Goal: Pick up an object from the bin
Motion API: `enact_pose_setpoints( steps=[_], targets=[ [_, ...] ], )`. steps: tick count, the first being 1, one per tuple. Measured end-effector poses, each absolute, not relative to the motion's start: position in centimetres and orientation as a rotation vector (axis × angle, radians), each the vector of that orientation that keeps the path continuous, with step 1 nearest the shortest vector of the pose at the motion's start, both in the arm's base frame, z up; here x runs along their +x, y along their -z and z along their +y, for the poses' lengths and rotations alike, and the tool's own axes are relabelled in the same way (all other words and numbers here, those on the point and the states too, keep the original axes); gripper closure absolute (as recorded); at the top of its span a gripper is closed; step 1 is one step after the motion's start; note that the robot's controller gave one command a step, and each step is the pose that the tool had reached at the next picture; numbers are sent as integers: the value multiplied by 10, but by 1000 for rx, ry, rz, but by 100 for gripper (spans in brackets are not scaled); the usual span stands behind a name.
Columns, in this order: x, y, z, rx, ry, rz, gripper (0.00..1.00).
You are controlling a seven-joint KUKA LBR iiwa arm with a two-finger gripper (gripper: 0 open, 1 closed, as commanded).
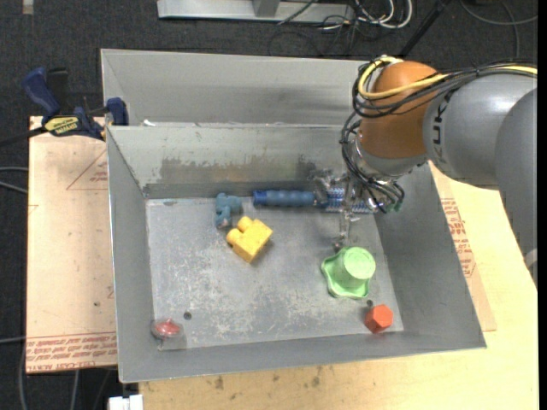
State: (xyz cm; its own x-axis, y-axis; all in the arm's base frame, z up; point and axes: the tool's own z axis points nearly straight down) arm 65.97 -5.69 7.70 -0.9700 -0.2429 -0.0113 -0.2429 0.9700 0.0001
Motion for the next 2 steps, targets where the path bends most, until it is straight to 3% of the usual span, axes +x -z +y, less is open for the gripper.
enact_pose_setpoints(
  steps=[1,2],
  targets=[
    [659,-77,-56,-386,-6,3109,100],
    [639,-252,-26,-354,1,3109,100]
  ],
)
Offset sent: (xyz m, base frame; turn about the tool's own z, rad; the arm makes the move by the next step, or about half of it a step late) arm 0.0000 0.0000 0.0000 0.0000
